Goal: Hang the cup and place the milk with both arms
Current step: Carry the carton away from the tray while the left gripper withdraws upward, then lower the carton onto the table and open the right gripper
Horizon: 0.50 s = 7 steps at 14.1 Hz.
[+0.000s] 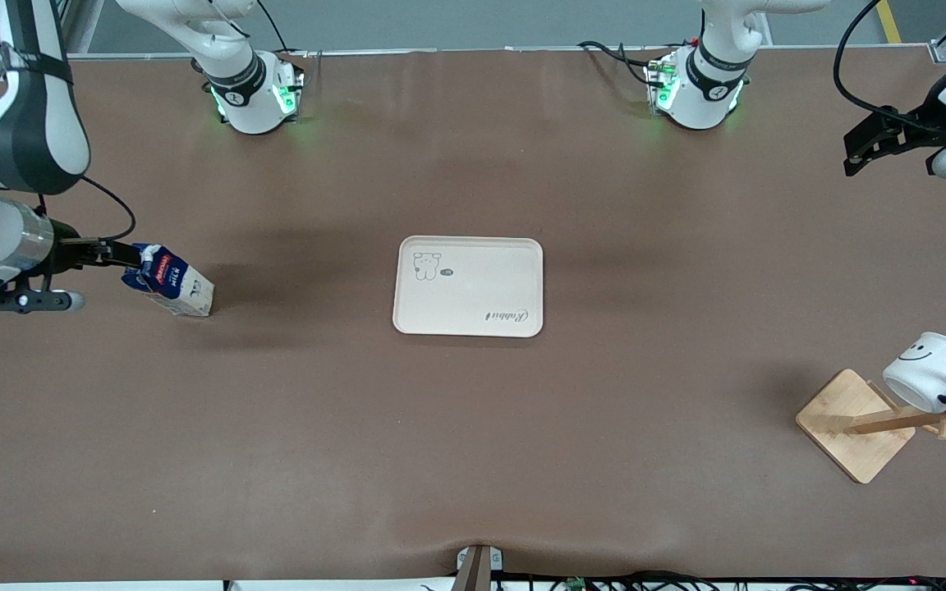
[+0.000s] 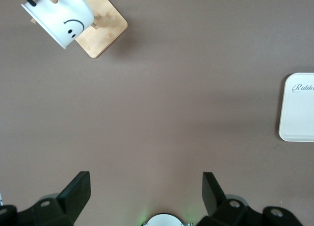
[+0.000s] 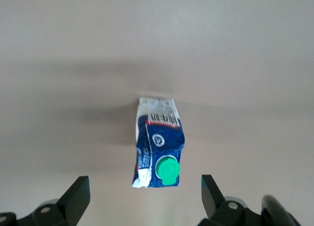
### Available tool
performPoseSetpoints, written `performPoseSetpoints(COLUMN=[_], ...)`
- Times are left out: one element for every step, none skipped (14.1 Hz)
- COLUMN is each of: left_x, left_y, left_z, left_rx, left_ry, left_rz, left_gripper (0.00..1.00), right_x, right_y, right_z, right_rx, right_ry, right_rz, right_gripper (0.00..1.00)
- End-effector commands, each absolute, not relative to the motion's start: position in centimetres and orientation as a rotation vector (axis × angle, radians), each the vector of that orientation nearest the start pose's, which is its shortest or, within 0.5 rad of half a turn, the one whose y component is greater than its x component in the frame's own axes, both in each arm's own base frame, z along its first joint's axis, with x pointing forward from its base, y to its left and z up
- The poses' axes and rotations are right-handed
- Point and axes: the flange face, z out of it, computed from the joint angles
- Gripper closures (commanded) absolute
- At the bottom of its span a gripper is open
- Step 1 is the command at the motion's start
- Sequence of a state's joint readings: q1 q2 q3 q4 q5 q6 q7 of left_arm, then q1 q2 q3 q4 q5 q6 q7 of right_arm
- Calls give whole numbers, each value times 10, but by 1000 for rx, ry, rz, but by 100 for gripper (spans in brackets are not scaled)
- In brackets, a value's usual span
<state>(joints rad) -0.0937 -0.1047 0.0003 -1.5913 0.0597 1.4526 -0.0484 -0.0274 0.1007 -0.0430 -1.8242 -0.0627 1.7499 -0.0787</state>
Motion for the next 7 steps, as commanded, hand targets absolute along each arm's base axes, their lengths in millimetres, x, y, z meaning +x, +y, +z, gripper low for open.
performPoseSetpoints(left_x=[503, 503, 503, 503, 503, 503, 503], left_y=[-39, -37, -37, -37, -37, -37, -37], left_z=[667, 667, 667, 667, 667, 667, 667], left_rx=[-3074, -3075, -3075, -3075, -3075, -3075, -3075], left_ry=[77, 72, 72, 72, 72, 72, 72], left_rz=[15, 15, 15, 15, 15, 15, 15], left_gripper=[0, 0, 0, 0, 0, 0, 0], right_x=[589, 592, 595, 595, 593, 593, 597], right_y=[-29, -16, -11, -8, -4, -1, -2], right_z=[509, 521, 535, 544, 550, 555, 558], right_rx=[-3202, -3207, -3208, -3205, -3204, -3203, -3204], right_ry=[-95, -131, -142, -146, -153, -158, -154], right_rz=[165, 122, 80, 74, 98, 120, 125], right_gripper=[0, 0, 0, 0, 0, 0, 0])
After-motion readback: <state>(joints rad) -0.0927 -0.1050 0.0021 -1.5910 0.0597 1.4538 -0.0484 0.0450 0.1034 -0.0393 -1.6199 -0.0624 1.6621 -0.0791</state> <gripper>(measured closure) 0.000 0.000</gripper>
